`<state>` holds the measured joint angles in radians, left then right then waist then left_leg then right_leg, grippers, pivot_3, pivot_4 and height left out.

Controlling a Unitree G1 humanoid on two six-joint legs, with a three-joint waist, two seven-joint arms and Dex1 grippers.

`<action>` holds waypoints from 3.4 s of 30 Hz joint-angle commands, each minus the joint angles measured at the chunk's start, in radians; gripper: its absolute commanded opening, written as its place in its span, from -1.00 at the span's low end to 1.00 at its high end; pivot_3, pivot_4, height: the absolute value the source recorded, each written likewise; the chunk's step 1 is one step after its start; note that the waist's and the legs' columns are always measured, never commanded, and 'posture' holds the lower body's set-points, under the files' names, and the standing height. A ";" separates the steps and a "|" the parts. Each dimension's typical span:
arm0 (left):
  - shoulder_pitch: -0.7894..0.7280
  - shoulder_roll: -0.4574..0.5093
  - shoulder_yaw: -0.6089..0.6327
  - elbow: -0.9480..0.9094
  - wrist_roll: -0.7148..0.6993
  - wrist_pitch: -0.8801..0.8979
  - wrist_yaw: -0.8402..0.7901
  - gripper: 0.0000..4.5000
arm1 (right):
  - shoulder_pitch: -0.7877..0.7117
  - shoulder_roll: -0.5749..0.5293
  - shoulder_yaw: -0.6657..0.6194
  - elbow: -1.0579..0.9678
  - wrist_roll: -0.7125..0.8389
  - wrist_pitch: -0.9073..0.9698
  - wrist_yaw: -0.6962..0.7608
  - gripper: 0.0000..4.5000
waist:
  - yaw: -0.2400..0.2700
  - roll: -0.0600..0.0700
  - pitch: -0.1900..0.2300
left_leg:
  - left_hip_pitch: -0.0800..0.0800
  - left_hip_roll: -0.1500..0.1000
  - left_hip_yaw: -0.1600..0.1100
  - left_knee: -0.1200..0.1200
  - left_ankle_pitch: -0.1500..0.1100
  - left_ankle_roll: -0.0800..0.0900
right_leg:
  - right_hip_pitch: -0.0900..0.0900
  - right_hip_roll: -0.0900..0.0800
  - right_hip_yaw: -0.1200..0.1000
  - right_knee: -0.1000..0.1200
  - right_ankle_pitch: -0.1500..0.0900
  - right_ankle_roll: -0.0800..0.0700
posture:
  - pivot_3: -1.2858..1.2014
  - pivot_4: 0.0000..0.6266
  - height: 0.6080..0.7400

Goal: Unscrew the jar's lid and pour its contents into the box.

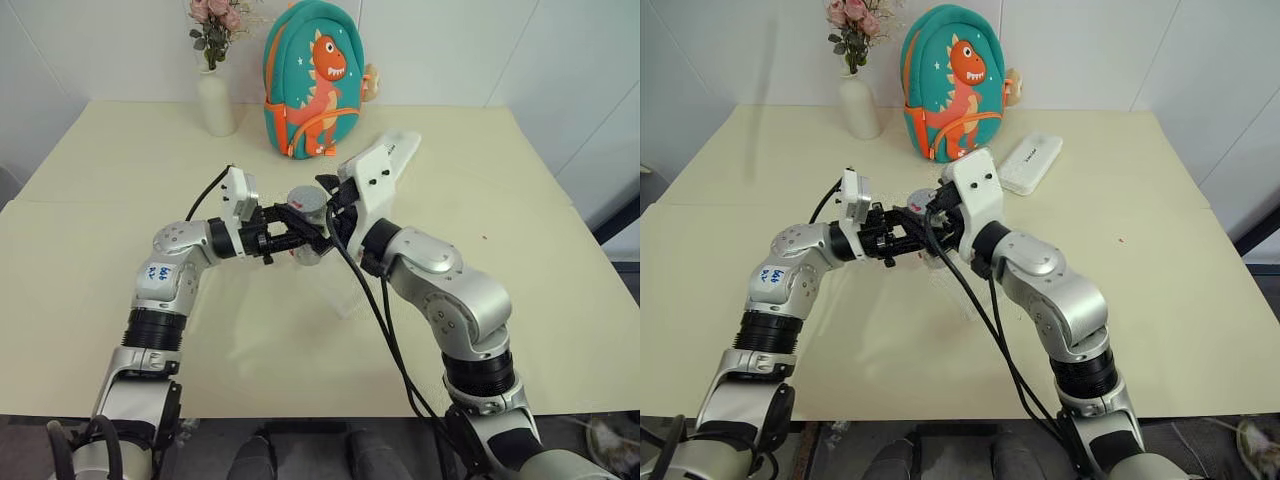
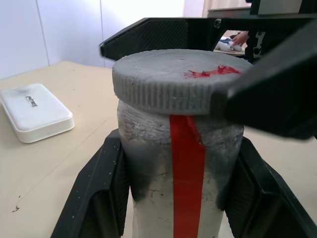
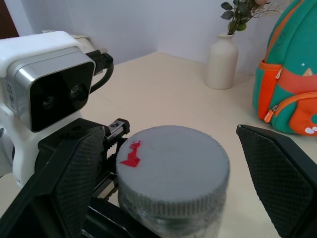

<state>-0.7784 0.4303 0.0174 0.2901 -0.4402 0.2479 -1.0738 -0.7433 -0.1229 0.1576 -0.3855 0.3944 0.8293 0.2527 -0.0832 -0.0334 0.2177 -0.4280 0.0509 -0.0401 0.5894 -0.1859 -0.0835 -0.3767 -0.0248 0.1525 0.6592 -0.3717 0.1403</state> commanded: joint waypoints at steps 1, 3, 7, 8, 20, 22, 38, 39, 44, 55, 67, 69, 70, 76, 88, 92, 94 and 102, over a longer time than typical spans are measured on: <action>-0.019 -0.001 0.003 -0.018 0.005 -0.020 -0.009 -0.09 | -0.030 0.011 -0.002 -0.015 -0.006 -0.012 0.002 1.00 | 0.000 0.000 0.000 | 0.000 0.000 0.000 0.000 0.000 0.000 | 0.000 0.000 0.000 0.000 0.000 0.000 | 0.03 -0.52 1.00; -0.015 0.001 0.004 -0.026 0.004 -0.018 -0.011 -0.09 | -0.034 0.011 -0.004 -0.013 -0.008 -0.007 0.001 1.00 | 0.000 0.000 0.000 | 0.000 0.000 0.000 0.000 0.000 0.000 | 0.000 0.000 0.000 0.000 0.000 0.000 | 0.03 -0.52 1.00; -0.012 0.003 0.005 -0.026 0.009 -0.022 -0.012 -0.09 | -0.037 0.010 -0.009 -0.016 -0.007 -0.004 0.006 0.58 | 0.000 0.000 0.000 | 0.000 0.000 0.000 0.000 0.000 0.000 | 0.000 0.000 0.000 0.000 0.000 0.000 | 0.03 -0.52 1.00; -0.011 0.003 0.006 -0.027 0.010 -0.023 -0.012 -0.09 | -0.037 0.008 -0.010 -0.019 -0.003 -0.001 0.012 0.44 | 0.000 0.000 0.000 | 0.000 0.000 0.000 0.000 0.000 0.000 | 0.000 0.000 0.000 0.000 0.000 0.000 | 0.03 -0.52 1.00; -0.013 0.008 0.013 -0.039 0.002 -0.021 -0.022 -0.09 | -0.013 -0.029 -0.015 -0.020 0.059 0.033 0.115 0.14 | 0.000 0.000 0.000 | 0.000 0.000 -0.001 -0.001 0.000 0.000 | 0.000 0.000 -0.001 -0.001 0.000 0.000 | 0.03 -0.52 1.00; -0.008 0.010 0.012 -0.051 -0.008 -0.022 -0.043 -0.09 | 0.000 -0.051 -0.015 -0.025 0.071 0.016 0.159 0.14 | 0.001 0.000 0.000 | -0.001 0.000 -0.001 -0.001 0.000 0.000 | 0.000 0.000 -0.001 -0.001 0.000 0.000 | 0.03 -0.52 1.00; 0.004 0.047 0.000 -0.078 -0.036 0.009 -0.218 -0.09 | -0.054 -0.238 -0.040 0.093 0.204 -0.074 0.596 0.14 | 0.000 0.000 0.000 | -0.002 0.000 -0.001 -0.001 0.000 0.000 | 0.000 0.000 -0.002 -0.003 0.000 0.000 | 0.03 -0.52 1.00; 0.003 0.047 0.001 -0.077 -0.036 0.011 -0.221 -0.09 | -0.055 -0.248 -0.034 0.101 0.202 -0.091 0.624 0.14 | 0.000 0.000 0.000 | -0.002 0.000 -0.001 -0.001 0.000 0.000 | 0.000 0.000 -0.002 -0.003 0.000 0.000 | 0.03 -0.52 1.00; -0.001 0.045 0.002 -0.079 -0.040 0.011 -0.241 -0.09 | -0.059 -0.295 -0.013 0.152 0.191 -0.155 0.753 0.14 | 0.001 0.000 0.000 | -0.002 0.000 -0.001 -0.001 0.000 0.000 | 0.000 0.000 -0.002 -0.003 0.000 0.000 | 0.03 -0.52 1.00; -0.009 0.055 -0.003 -0.080 -0.043 0.016 -0.261 -0.09 | -0.069 -0.339 0.008 0.222 0.176 -0.227 0.900 0.14 | 0.000 0.000 0.000 | -0.002 0.000 -0.002 0.000 0.000 0.000 | 0.000 0.000 -0.002 -0.003 0.000 0.000 | 0.03 -0.52 1.00; -0.007 0.047 -0.002 -0.084 -0.037 0.004 -0.243 -0.09 | -0.088 -0.302 -0.009 0.252 0.152 -0.253 0.827 0.56 | 0.000 0.000 0.000 | -0.002 0.000 -0.002 0.000 0.000 0.000 | 0.000 0.000 -0.002 -0.003 0.000 0.000 | 0.03 -0.52 1.00; -0.006 0.045 -0.002 -0.086 -0.035 0.003 -0.244 -0.09 | -0.090 -0.298 -0.009 0.255 0.146 -0.273 0.830 0.86 | 0.000 0.000 0.000 | -0.002 0.000 -0.002 0.000 0.000 0.000 | 0.000 0.000 -0.002 -0.003 0.000 0.000 | 0.03 -0.52 1.00; -0.005 0.044 -0.001 -0.087 -0.034 0.003 -0.245 -0.09 | -0.092 -0.295 -0.011 0.258 0.144 -0.274 0.826 0.99 | 0.001 0.000 0.000 | -0.002 0.000 -0.002 0.000 0.000 0.000 | 0.000 0.000 -0.002 -0.002 0.000 0.000 | 0.03 -0.52 1.00; -0.002 0.043 -0.004 -0.090 -0.032 0.004 -0.258 -0.09 | -0.117 -0.293 -0.024 0.261 0.144 -0.270 0.818 0.99 | 0.003 0.000 0.000 | -0.002 0.000 -0.003 0.001 0.000 0.000 | 0.000 0.000 -0.003 -0.003 0.000 0.000 | 0.03 -0.52 1.00; -0.008 0.028 -0.029 -0.078 -0.021 0.000 -0.275 -0.09 | -0.155 -0.263 -0.019 0.273 0.140 -0.256 0.769 0.99 | 0.002 0.000 0.000 | -0.002 0.000 -0.003 0.001 0.000 0.000 | 0.000 0.000 -0.003 -0.002 0.000 0.000 | 0.03 -0.52 1.00; -0.016 0.018 -0.034 -0.076 -0.019 -0.002 -0.277 -0.09 | -0.160 -0.249 -0.002 0.299 0.113 -0.272 0.756 0.99 | 0.002 0.000 0.000 | -0.002 0.000 -0.003 0.001 0.000 0.000 | 0.000 0.000 -0.003 -0.002 0.000 0.000 | 0.03 -0.52 1.00; -0.018 0.015 -0.035 -0.080 -0.022 0.002 -0.277 -0.09 | -0.166 -0.243 0.004 0.315 0.099 -0.280 0.754 0.99 | 0.001 0.000 0.000 | -0.003 0.000 -0.003 0.001 0.000 0.000 | 0.000 0.000 -0.003 -0.002 0.000 0.000 | 0.03 -0.52 1.00; -0.013 0.022 -0.029 -0.093 -0.031 0.007 -0.283 -0.09 | -0.180 -0.240 -0.002 0.348 0.078 -0.290 0.759 0.99 | 0.002 0.000 0.000 | -0.003 0.000 -0.003 0.001 0.000 0.000 | 0.000 0.000 -0.003 -0.002 0.000 0.000 | 0.03 -0.52 1.00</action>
<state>-0.7727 0.4475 -0.0187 0.2312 -0.4470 0.2608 -1.3454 -0.8991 -0.3602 0.1736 -0.0329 0.4823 0.5631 1.0168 -0.0816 -0.0331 0.2179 -0.4305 0.0510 -0.0435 0.5906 -0.1860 -0.0834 -0.3765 -0.0250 0.1492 0.6575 -0.3719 0.1402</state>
